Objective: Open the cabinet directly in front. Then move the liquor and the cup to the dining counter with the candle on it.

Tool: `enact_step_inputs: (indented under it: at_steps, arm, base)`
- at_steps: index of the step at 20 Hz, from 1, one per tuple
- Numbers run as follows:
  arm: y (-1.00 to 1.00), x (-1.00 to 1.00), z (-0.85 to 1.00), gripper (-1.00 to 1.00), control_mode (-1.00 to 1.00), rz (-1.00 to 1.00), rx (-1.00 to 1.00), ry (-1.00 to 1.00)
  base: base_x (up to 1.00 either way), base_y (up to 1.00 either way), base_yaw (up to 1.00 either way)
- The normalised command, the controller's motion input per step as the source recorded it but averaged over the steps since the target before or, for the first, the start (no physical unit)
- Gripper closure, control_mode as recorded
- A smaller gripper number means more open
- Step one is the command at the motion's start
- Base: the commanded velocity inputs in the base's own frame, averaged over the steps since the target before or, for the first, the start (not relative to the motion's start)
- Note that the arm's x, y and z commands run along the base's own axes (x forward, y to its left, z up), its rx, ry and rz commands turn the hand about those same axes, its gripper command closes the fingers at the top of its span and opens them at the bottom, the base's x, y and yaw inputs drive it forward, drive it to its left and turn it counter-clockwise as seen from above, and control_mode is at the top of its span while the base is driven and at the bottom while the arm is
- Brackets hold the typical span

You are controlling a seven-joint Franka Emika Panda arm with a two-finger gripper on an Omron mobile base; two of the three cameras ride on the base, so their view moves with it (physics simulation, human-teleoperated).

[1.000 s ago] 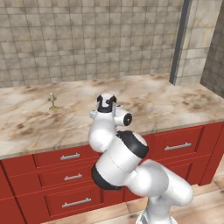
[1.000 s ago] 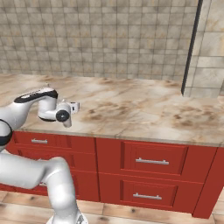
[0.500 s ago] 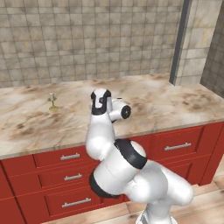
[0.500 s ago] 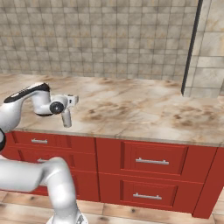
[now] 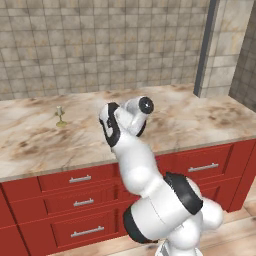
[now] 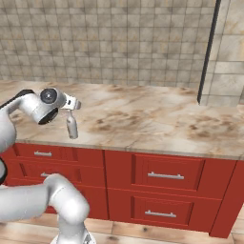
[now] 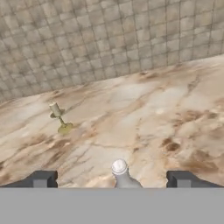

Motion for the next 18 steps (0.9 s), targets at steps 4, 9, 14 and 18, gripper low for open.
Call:
enact_step_inputs:
  at_steps: [4,9,14,18]
  arm:
    - [-0.41,-1.0,1.0,-1.0,-1.0,-0.12,0.15,0.51]
    - [-0.4,-1.0,0.94,-1.0,-1.0,-0.1,0.05,0.11]
    - [-0.09,-1.0,0.54,-1.0,-1.0,0.0,0.0,-0.34]
    - [-0.06,-1.0,0.3,-1.0,-1.0,0.0,-0.04,-0.57]
  base:
    - [0.0,0.0,0.0]
    - [0.0,0.0,0.0]
    - [0.0,0.0,0.0]
    - [0.0,0.0,0.0]
